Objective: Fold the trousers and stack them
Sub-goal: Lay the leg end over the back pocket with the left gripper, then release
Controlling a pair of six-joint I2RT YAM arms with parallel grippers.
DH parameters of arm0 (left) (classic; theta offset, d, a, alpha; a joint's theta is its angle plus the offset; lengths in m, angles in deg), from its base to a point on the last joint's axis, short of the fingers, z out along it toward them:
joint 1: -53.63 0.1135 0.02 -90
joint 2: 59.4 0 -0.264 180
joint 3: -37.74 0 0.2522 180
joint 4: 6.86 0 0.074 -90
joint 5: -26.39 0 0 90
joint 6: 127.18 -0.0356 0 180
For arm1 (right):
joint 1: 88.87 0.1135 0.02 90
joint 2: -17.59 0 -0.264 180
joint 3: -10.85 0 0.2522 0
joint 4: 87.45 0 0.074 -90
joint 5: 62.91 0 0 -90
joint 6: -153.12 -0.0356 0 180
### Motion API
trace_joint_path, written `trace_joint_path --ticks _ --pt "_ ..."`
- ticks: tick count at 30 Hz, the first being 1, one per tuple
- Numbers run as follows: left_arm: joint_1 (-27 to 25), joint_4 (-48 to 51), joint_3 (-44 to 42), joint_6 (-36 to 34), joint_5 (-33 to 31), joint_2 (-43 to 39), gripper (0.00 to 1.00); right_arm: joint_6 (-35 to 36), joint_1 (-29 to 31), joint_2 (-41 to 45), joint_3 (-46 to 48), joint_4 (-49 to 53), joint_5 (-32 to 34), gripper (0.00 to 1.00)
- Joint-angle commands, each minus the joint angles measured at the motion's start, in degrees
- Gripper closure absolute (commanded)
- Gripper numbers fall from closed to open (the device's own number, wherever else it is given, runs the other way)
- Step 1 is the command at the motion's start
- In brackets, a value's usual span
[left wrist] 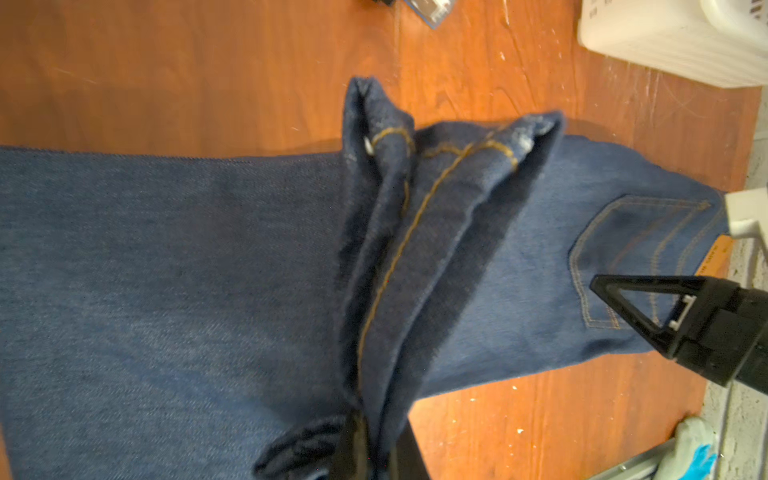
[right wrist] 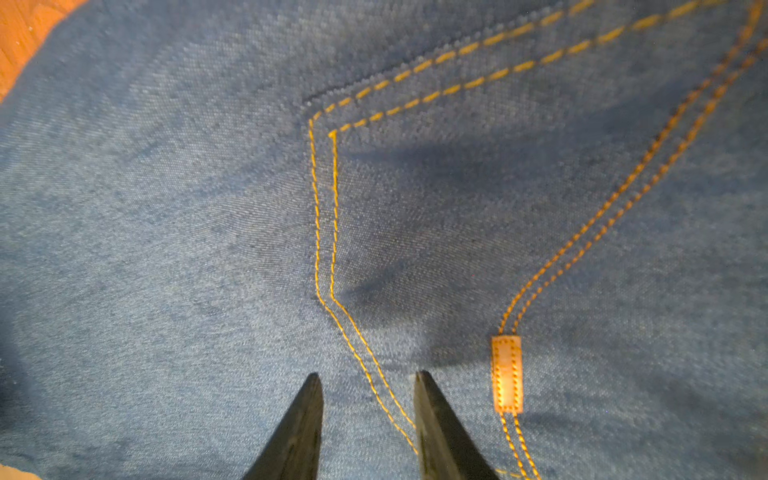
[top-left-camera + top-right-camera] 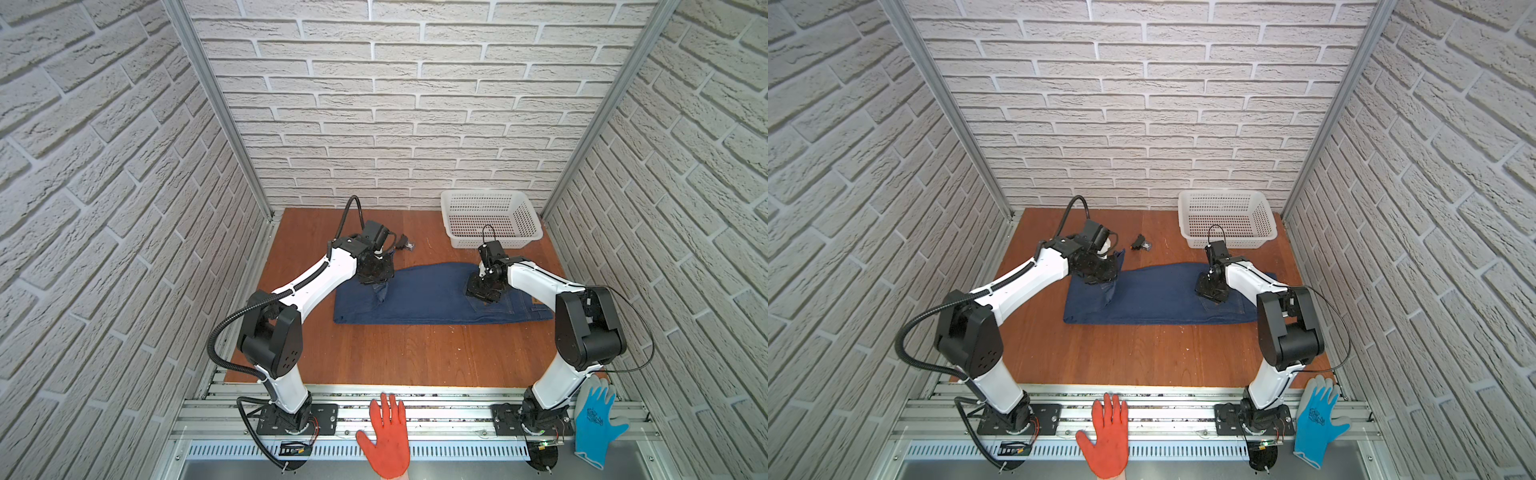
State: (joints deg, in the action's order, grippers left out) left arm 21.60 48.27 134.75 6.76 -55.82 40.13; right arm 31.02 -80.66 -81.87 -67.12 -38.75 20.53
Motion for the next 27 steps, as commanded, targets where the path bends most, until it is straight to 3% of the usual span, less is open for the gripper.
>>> trace_joint_path --ticks 1,13,25,26,27 --pt "-1.5 -5.4 1.6 4.0 -1.0 2.6 1.00 0.5 -0.4 0.4 0.1 -0.5 -0.5 0.62" --pt "-6.8 -10.4 4.6 8.9 0.5 10.5 1.00 0.6 -0.4 0.5 0.1 -0.2 -0.6 0.62" --pt "-8.8 -7.5 7.5 8.7 1.2 17.0 1.00 0.3 -0.4 1.1 0.8 -0.1 -0.2 0.62" --pt "-8.8 -7.7 7.5 8.6 1.4 17.0 0.95 0.4 -0.4 1.3 0.7 0.0 -0.1 0.62" --pt "-8.9 -8.0 7.4 8.6 1.9 16.9 0.78 0.4 -0.4 1.5 0.7 0.1 -0.1 0.62"
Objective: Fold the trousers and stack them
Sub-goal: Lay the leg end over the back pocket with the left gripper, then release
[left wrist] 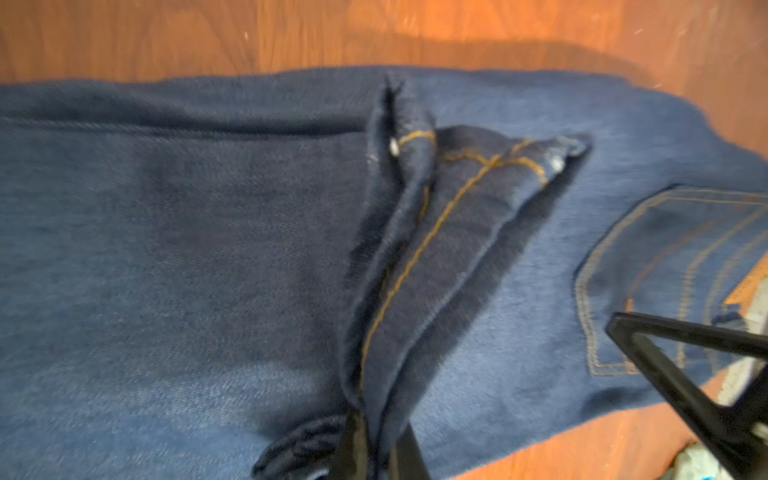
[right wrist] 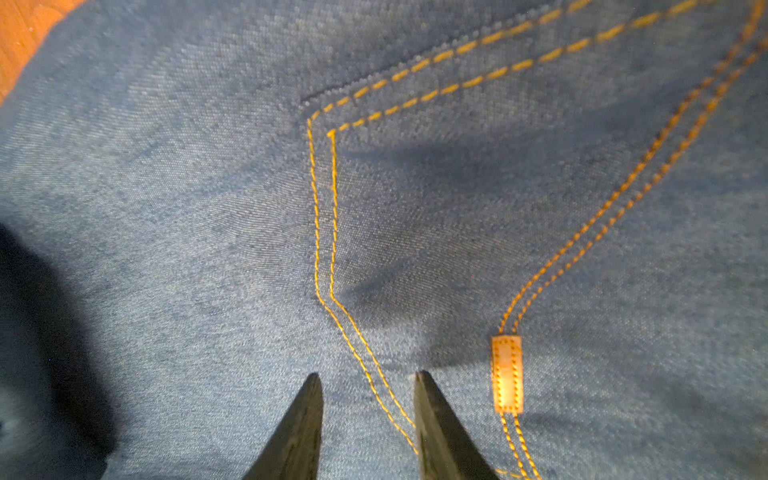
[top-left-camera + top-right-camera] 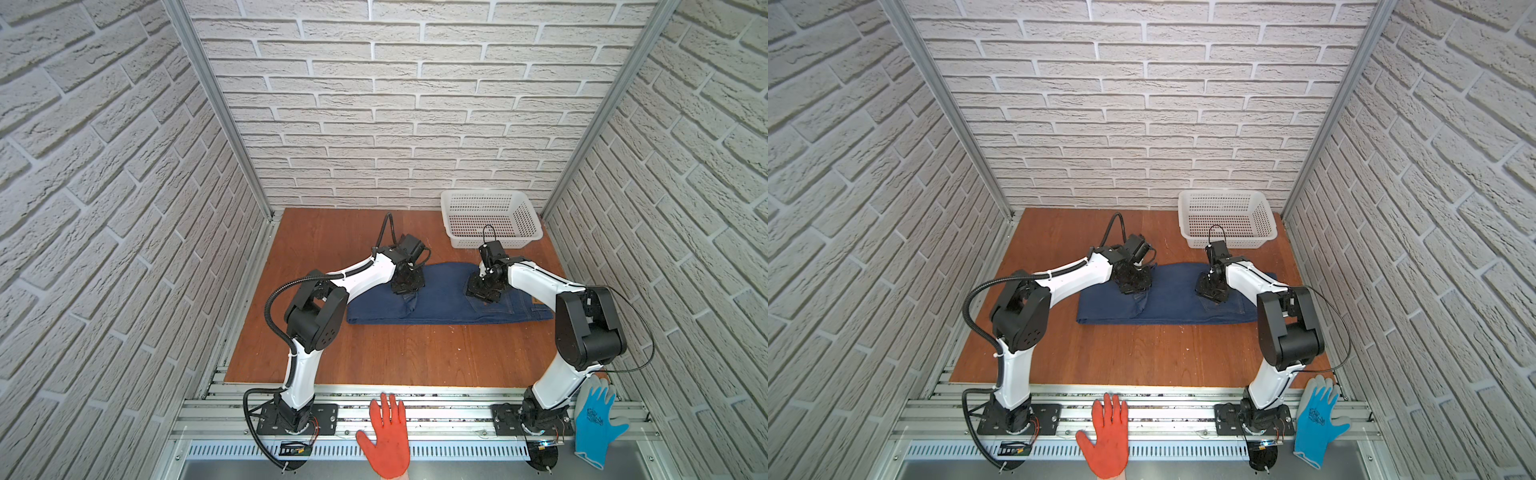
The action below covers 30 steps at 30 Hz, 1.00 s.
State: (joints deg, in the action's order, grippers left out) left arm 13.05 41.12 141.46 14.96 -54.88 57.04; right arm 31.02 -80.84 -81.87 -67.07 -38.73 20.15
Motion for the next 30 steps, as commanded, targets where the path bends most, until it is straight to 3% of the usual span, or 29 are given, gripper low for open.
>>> trace_joint_path --ticks 1,2,8,14,22,30 --pt "-0.4 -1.2 0.7 0.4 1.4 -0.2 0.61 0.4 -0.2 1.7 0.7 0.2 0.3 0.62" --pt "-0.4 -1.5 0.7 0.1 1.8 -0.5 0.52 0.5 -0.2 1.9 0.5 0.4 0.3 0.62" --pt "-0.8 -3.3 3.4 -1.4 5.8 -5.8 0.23 0.9 -0.1 3.8 -1.2 2.8 0.3 0.60" --pt "1.7 2.1 4.5 -5.6 2.8 -13.4 0.17 0.9 2.0 6.2 -4.4 5.7 0.9 0.59" --pt "16.1 6.6 -10.2 -17.3 5.5 -23.3 0.13 -0.5 4.9 7.6 -4.6 6.6 2.6 0.59" --pt "28.1 7.5 -18.6 -27.3 11.4 -27.6 0.13 -1.7 6.7 10.7 -1.5 3.1 1.9 0.60"
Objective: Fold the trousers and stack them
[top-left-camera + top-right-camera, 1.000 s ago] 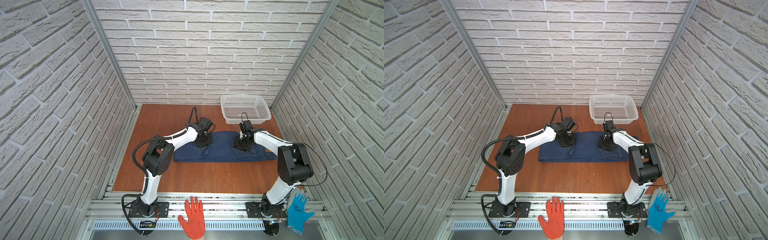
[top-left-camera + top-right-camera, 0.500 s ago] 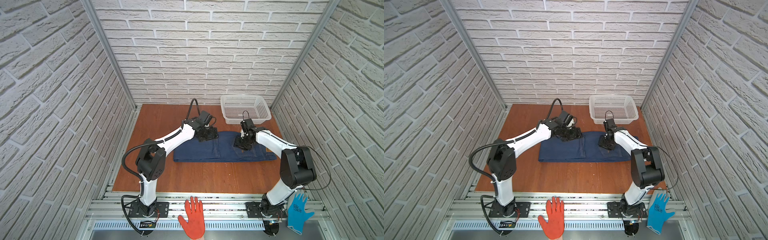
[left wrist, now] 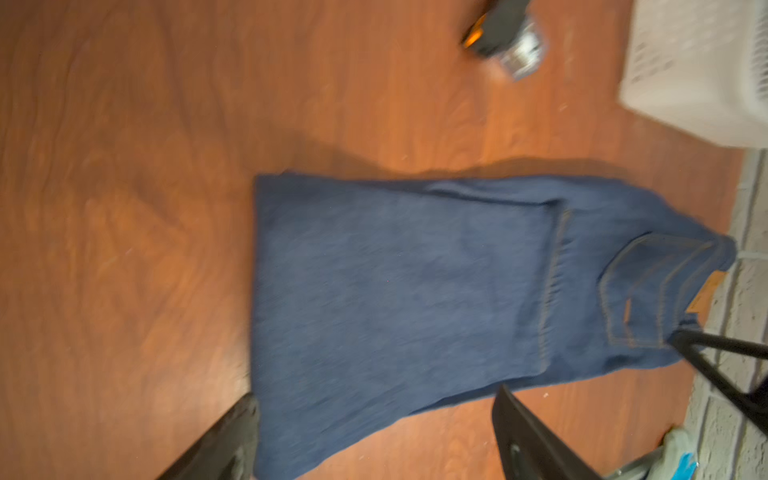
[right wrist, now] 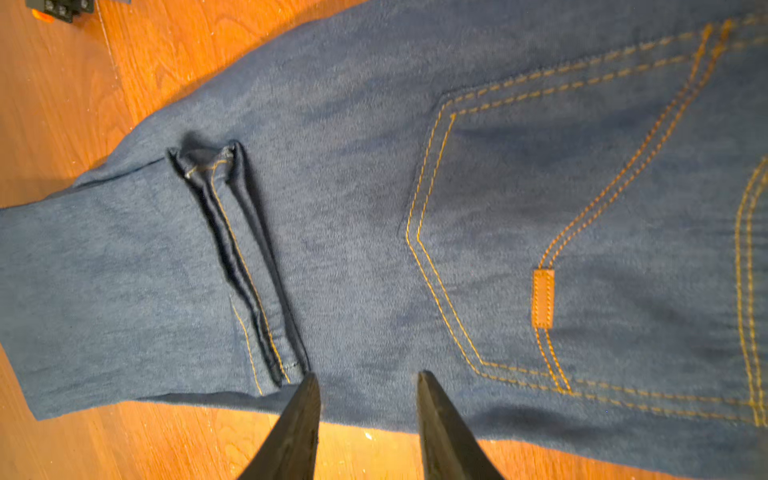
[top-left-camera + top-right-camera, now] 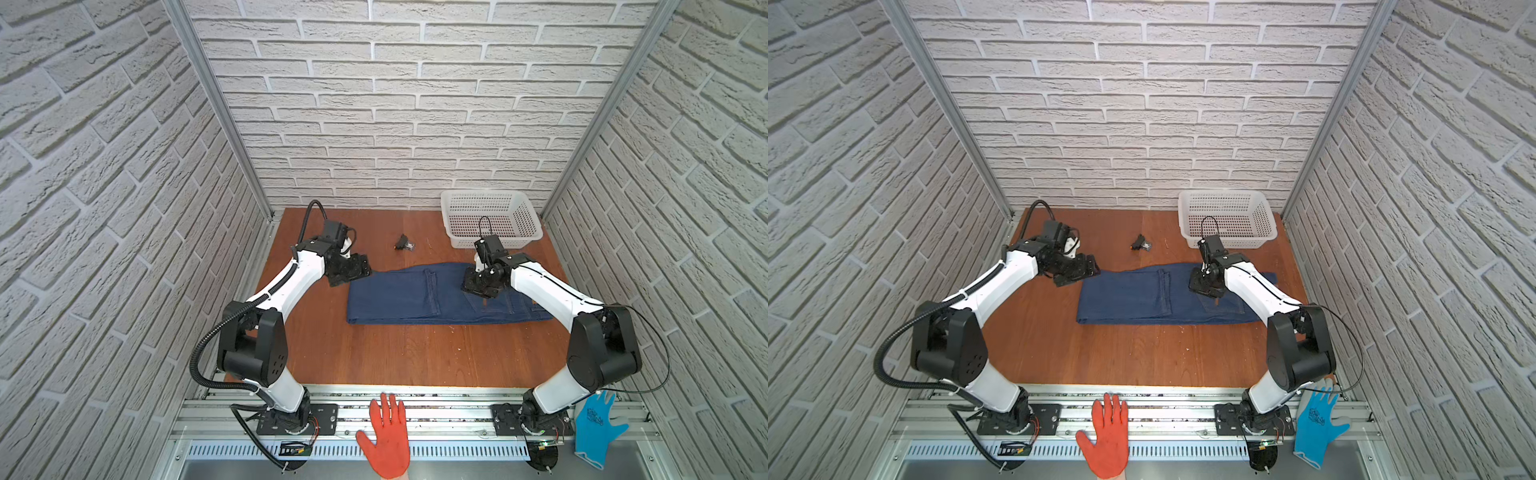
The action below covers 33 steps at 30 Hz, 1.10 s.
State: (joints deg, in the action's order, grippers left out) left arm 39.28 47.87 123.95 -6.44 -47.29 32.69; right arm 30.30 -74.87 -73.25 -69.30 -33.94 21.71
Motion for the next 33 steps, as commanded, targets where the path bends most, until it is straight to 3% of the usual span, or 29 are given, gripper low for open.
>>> trace_joint_path --ticks 1,15,23,27,33 --pt "3.1 0.9 -1.8 -6.4 4.5 -3.2 0.13 -1.0 0.9 2.1 0.7 -1.7 0.2 0.60" --pt "11.3 2.4 -3.2 -11.9 9.4 -0.1 0.09 0.1 1.3 3.9 2.1 -2.0 -0.3 0.61" --pt "10.8 -1.5 -3.5 -11.1 15.2 7.0 0.08 0.4 1.3 3.4 2.7 -2.5 -0.6 0.61" --pt "9.5 -3.5 -4.8 -10.7 16.6 10.3 0.14 0.6 1.3 3.3 2.8 -2.6 -0.2 0.61" --pt "8.2 -6.1 -7.0 -9.5 18.6 13.9 0.30 0.5 1.3 2.8 3.8 -3.3 0.0 0.61"
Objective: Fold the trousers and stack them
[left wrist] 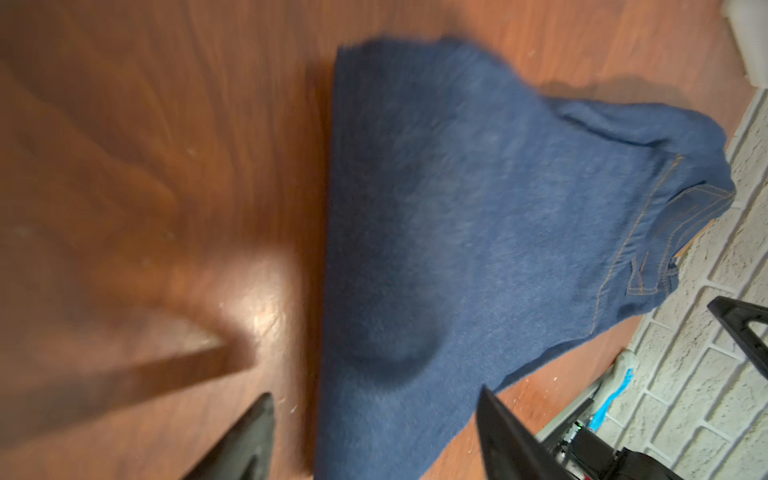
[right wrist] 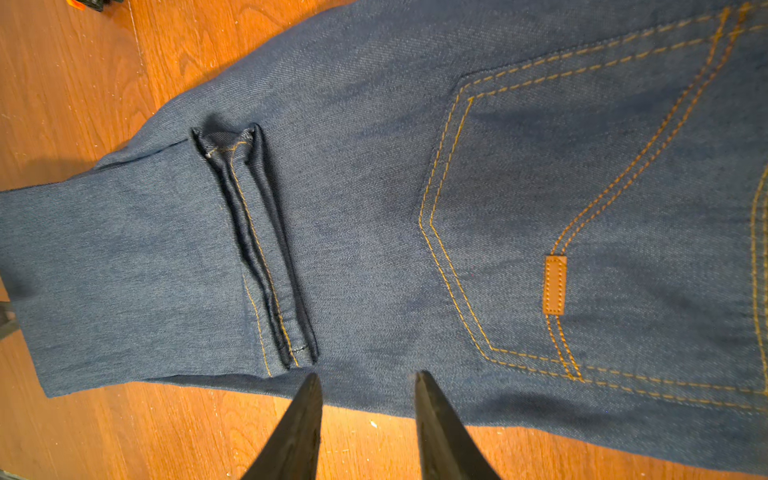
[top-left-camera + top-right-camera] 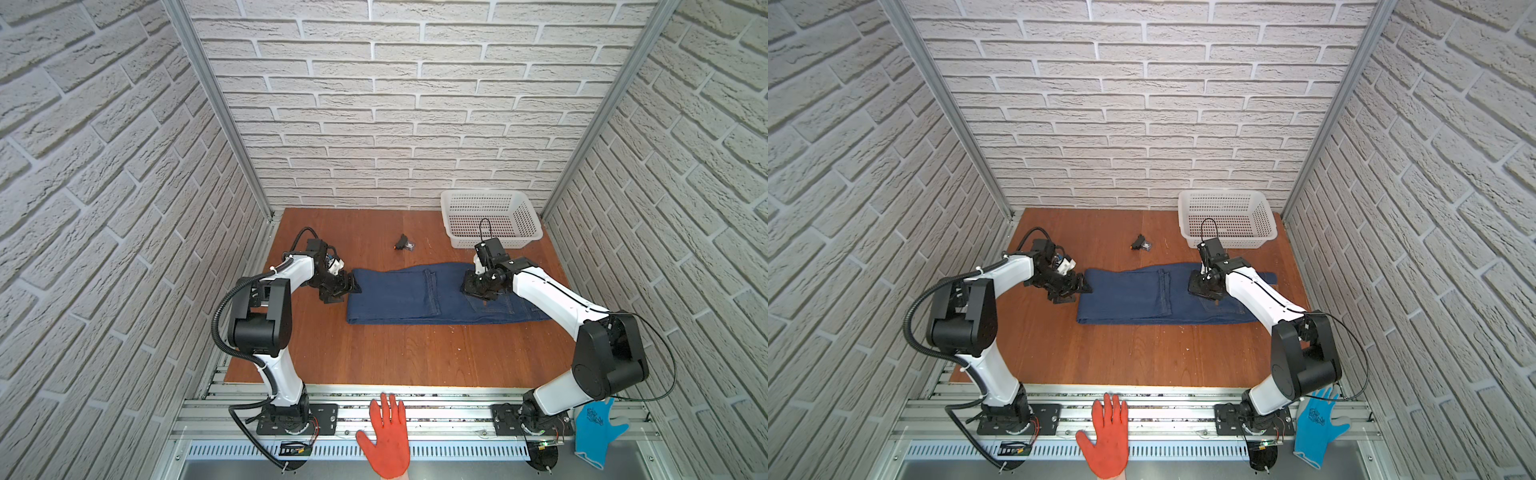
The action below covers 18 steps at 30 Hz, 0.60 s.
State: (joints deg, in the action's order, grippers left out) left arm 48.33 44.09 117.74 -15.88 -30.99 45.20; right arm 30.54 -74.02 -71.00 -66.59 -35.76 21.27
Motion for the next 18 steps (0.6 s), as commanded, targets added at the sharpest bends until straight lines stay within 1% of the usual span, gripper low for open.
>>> trace_joint_path --ticks 1,3,5,9,11,13,18 --pt "-1.4 -2.2 -0.8 0.0 2.7 2.0 0.34 0.2 0.4 0.4 1.2 -1.6 0.4 0.61" --pt "-2.5 -1.6 -0.7 -0.1 2.6 2.6 0.41 0.1 0.4 0.0 1.3 -1.6 0.5 0.61" --pt "-2.8 -1.6 -1.1 0.1 2.1 2.5 0.51 0.1 0.4 -0.2 1.3 -1.6 0.5 0.61" --pt "-2.2 -1.2 -1.4 0.1 0.7 1.8 0.80 0.2 0.4 -0.2 1.1 -1.6 0.6 0.61" --pt "-1.7 -1.1 -1.4 0.1 0.0 1.3 0.91 0.2 0.5 -0.2 0.9 -1.5 0.6 0.61" --pt "-1.4 -0.6 -1.1 -0.1 -0.7 1.3 0.99 0.1 0.4 -0.3 0.8 -1.6 0.6 0.61" --pt "0.1 0.1 -0.9 -0.3 -3.3 -0.1 1.00 -0.1 0.4 -0.3 0.8 -1.5 0.9 0.61"
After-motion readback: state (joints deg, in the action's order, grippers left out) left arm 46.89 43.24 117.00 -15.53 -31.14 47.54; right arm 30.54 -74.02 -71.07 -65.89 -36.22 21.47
